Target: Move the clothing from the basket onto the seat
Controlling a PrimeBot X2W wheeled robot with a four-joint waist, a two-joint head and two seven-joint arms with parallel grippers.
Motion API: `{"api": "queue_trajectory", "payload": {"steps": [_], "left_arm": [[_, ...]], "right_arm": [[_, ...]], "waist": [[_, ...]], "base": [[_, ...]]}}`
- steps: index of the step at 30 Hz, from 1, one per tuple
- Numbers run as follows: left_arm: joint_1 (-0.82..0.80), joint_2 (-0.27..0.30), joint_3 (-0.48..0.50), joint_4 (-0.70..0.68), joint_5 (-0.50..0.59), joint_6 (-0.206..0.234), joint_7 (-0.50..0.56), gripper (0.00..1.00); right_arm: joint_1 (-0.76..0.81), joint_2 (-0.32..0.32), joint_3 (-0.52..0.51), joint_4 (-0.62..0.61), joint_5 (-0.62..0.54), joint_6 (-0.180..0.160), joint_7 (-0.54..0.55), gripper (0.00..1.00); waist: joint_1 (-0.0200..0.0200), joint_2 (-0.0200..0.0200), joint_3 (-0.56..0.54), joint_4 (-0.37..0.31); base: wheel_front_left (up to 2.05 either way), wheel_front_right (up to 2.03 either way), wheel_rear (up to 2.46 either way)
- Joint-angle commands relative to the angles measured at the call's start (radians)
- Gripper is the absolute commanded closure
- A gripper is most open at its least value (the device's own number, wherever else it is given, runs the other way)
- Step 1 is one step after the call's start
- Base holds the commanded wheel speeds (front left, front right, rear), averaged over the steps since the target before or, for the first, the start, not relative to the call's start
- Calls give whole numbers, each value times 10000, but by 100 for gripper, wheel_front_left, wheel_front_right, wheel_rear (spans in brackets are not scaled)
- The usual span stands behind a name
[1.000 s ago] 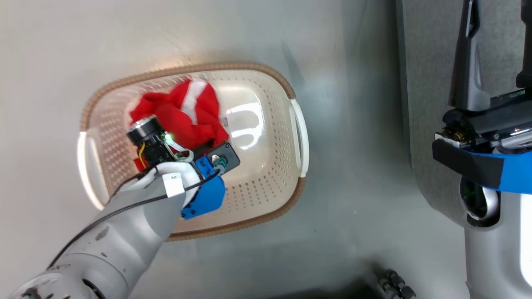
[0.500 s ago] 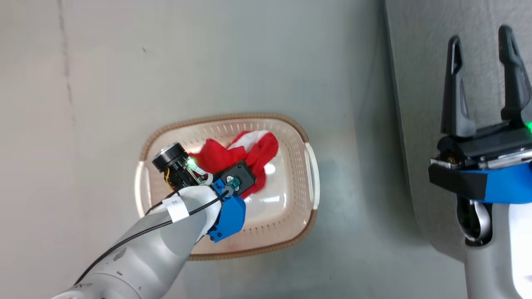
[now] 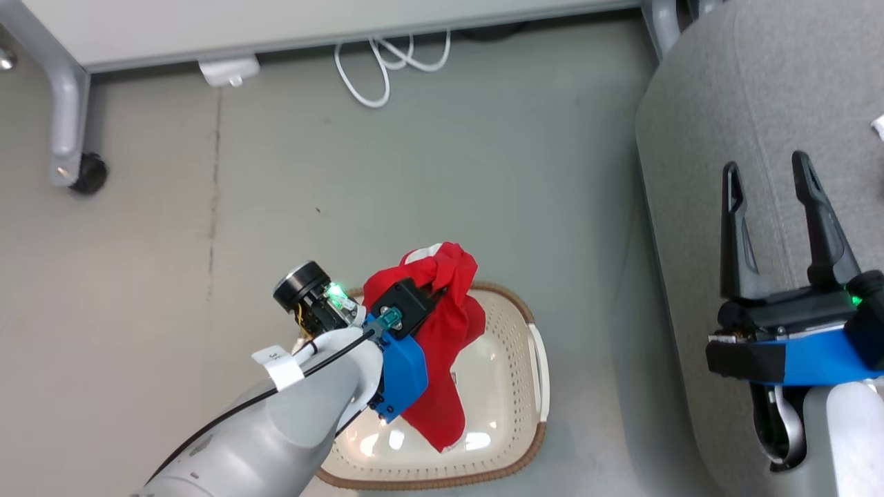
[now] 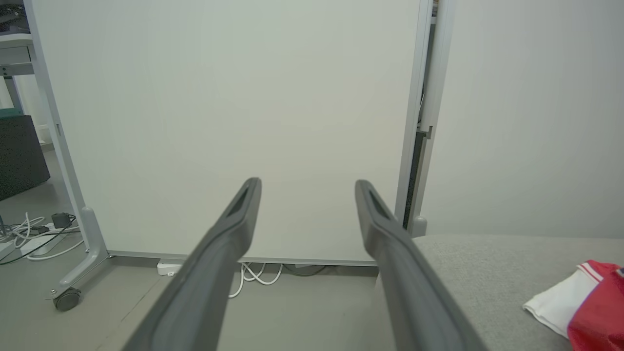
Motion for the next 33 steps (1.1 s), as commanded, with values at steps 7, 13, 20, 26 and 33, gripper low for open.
{"api": "queue_trajectory", "payload": {"steps": [7,13,20,26,33], "left_arm": [[555,336,685,-949,58,-2,-46,100],[790,532,1585,-1714,140,64,-48,100],[923,598,2528,-2450,273,177,-47,100],[743,549,3139,-3066,298,256,-47,100],[637,557,3609,-3641,195,352,-47,100]], "right_arm": [[819,-32,-68,262,157,5,-1,0],[1365,25,-86,396,213,5,-2,0],[1878,91,-59,488,312,5,-1,0],[2164,129,-24,533,376,5,-1,0],[2255,147,131,624,682,5,-1,0]], "waist": [[3,-1,-1723,431],[3,-1,-2500,592],[3,-1,-3108,716],[3,-1,-3401,803],[3,-1,-3502,843]], "base": [[0,0,0],[0,0,0],[0,0,0],[0,0,0],[0,0,0]]}}
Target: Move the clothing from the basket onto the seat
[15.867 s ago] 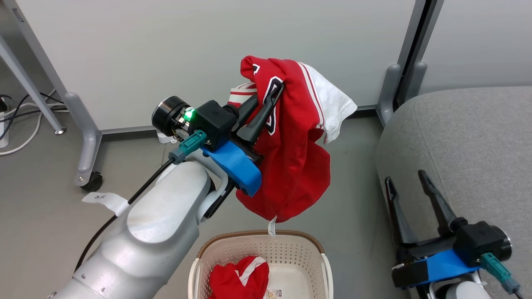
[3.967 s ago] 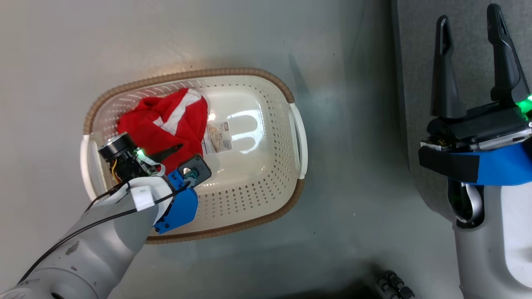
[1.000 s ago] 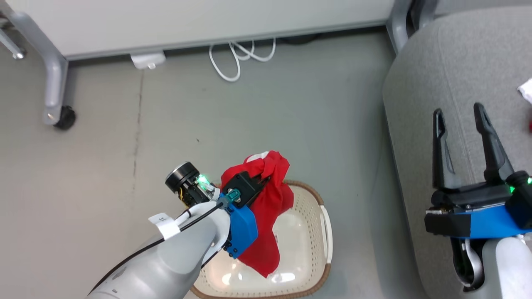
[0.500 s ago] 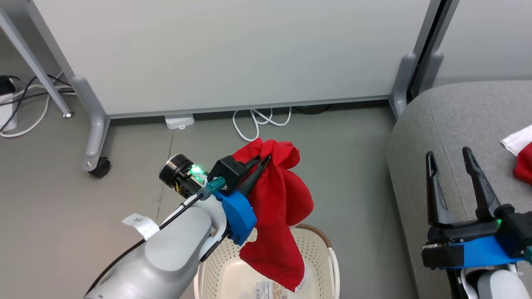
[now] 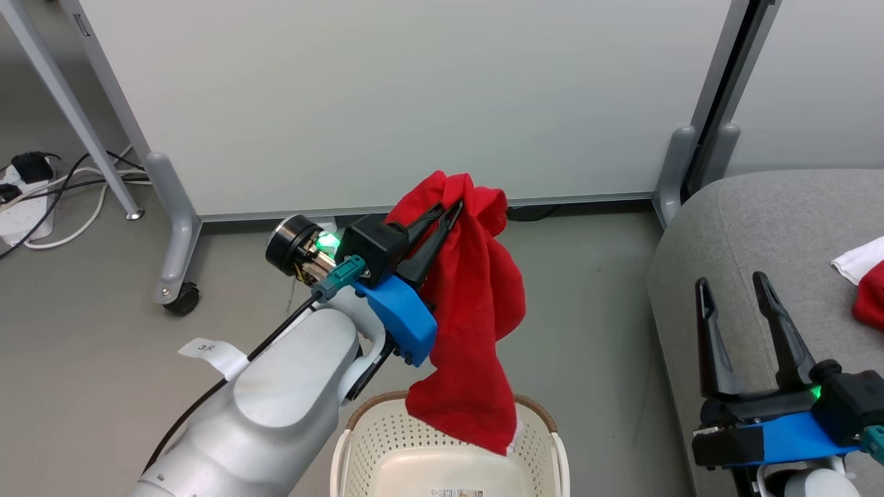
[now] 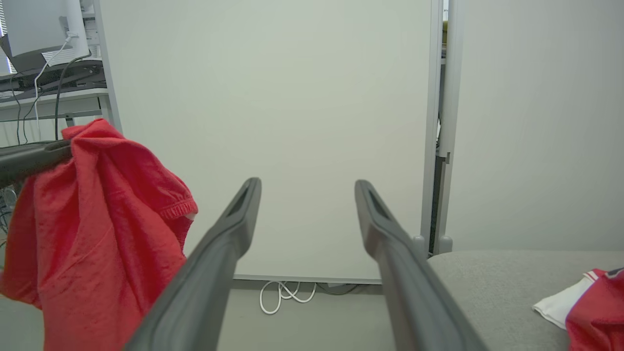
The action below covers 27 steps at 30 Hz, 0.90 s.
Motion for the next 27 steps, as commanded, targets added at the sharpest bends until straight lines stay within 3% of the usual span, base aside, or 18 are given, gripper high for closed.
{"api": "queue_trajectory", "payload": {"steps": [1,17,27], "left_arm": [[-106,1,116,-115,-77,23,-47,100],[-127,282,37,-1090,-183,257,237,100],[-172,361,-2,-1320,-227,325,291,100]], "right_arm": [[157,27,20,22,117,5,-1,0],[141,29,80,109,414,5,-1,0],[-397,30,1177,197,478,5,-1,0]], "waist": [[2,-1,-10,14],[2,-1,-6,168],[2,-1,44,222]], "base": [[0,0,0],[0,0,0],[0,0,0]]}}
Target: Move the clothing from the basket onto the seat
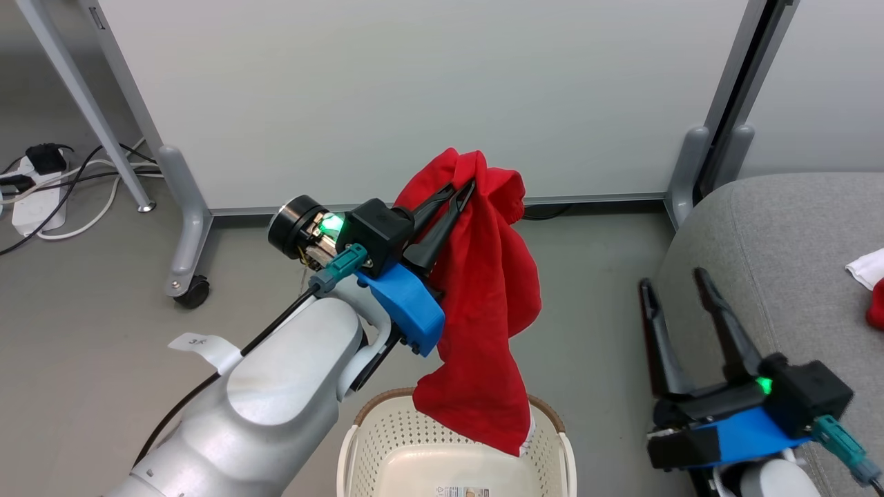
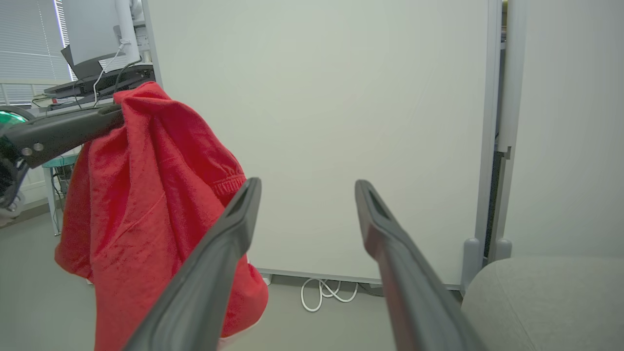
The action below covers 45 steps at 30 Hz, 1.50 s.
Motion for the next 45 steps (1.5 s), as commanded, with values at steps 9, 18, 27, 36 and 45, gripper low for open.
{"api": "queue_trajectory", "payload": {"steps": [9,18,27,36,45], "left_arm": [[-262,-83,-32,-85,-79,13,-63,100],[-563,-319,-136,-93,26,-48,-124,100],[-801,-580,-245,-90,94,-109,-212,100],[-911,-711,-239,-14,150,-180,-291,100],[-820,-735,-197,129,147,-218,-334,100]], "right_arm": [[-1404,17,1758,506,222,5,-2,0],[-2722,11,2860,1569,222,5,-2,0],[-3886,6,3590,3418,270,5,-2,0],[-4460,8,3994,4557,784,5,0,100],[-4407,8,3910,4550,869,5,0,100]], "waist": [[0,-1,188,144],[0,-1,479,421],[0,-1,784,688],[0,-1,908,790],[0,-1,810,788]], "base": [[0,0,0],[0,0,0],[0,0,0],[0,0,0],[0,0,0]]}}
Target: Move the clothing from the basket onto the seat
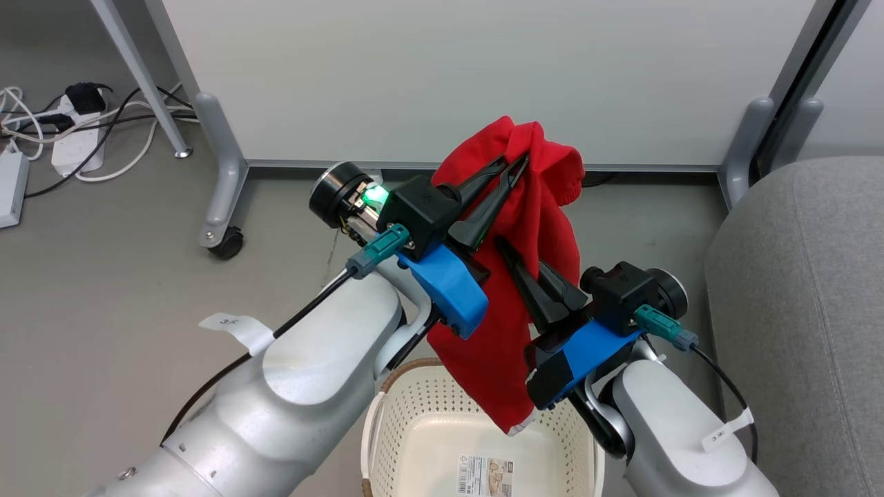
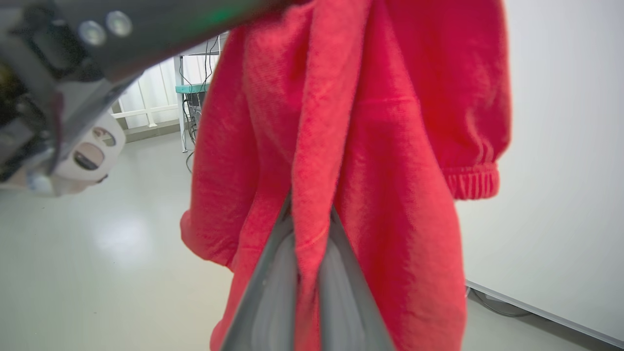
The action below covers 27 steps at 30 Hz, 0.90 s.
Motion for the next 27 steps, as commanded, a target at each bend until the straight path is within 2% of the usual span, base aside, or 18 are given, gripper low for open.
{"api": "queue_trajectory", "payload": {"steps": [1,20,21,22,23,27], "left_arm": [[-81,13,39,36,37,-20,-64,100],[58,-48,98,149,109,-58,-76,100],[70,-57,174,99,103,0,-76,91],[103,-59,195,86,115,-10,-76,8],[124,-60,221,77,131,4,-77,0],[161,-69,270,76,166,-3,-76,0]], "right_arm": [[-63,-11,-18,-1,90,5,0,100],[91,-11,34,-132,63,5,0,100],[109,-11,35,-144,65,5,0,100],[124,-11,37,-152,68,5,0,100],[132,-11,38,-159,67,5,0,100],[132,-11,49,-175,56,5,0,100]], "waist": [[-1,0,-11,0],[-1,0,-87,-4],[-1,0,-93,-5],[-1,0,-94,-7],[-1,0,-91,-7],[-1,0,-78,-15]], "base": [[0,0,0],[0,0,0],[0,0,0],[0,0,0],[0,0,0],[0,0,0]]}}
